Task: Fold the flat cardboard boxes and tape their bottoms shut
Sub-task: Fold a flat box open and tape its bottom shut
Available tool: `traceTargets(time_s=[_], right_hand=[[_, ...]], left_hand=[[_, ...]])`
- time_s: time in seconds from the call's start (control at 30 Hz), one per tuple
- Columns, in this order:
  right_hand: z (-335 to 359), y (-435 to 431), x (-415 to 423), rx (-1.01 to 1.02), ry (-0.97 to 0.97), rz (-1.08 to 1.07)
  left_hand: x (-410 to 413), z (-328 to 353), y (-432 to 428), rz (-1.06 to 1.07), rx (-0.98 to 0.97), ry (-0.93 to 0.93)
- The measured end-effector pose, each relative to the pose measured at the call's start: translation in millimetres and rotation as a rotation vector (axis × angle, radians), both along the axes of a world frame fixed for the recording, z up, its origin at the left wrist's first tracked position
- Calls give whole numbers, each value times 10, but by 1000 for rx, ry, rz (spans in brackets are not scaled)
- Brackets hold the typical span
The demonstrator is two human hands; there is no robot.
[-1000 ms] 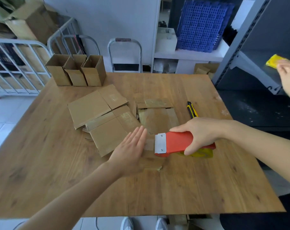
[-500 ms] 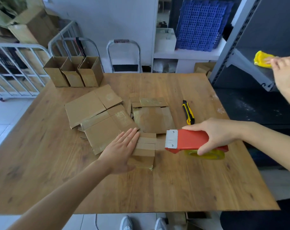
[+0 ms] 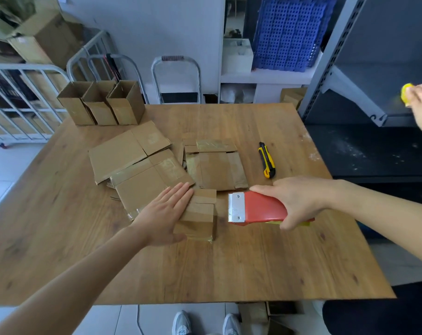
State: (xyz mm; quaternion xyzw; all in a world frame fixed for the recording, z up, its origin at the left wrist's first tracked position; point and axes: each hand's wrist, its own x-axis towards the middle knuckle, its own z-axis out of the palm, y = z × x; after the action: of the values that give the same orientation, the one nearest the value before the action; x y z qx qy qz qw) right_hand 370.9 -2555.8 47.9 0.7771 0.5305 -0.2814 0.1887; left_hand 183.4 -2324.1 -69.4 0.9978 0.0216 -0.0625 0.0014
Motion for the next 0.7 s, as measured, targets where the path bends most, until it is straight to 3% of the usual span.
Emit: traceTargets(time_s=[0.23, 0.43, 0.7], right_hand=[[-196, -83, 350, 134, 5, 44], [-280, -81, 327, 74, -123, 150], [-280, -85, 464, 64, -90, 143]], left_hand=[[10, -35, 19, 12, 6, 6], [31, -21, 10, 15, 10, 33], [42, -35, 18, 58, -80, 45]])
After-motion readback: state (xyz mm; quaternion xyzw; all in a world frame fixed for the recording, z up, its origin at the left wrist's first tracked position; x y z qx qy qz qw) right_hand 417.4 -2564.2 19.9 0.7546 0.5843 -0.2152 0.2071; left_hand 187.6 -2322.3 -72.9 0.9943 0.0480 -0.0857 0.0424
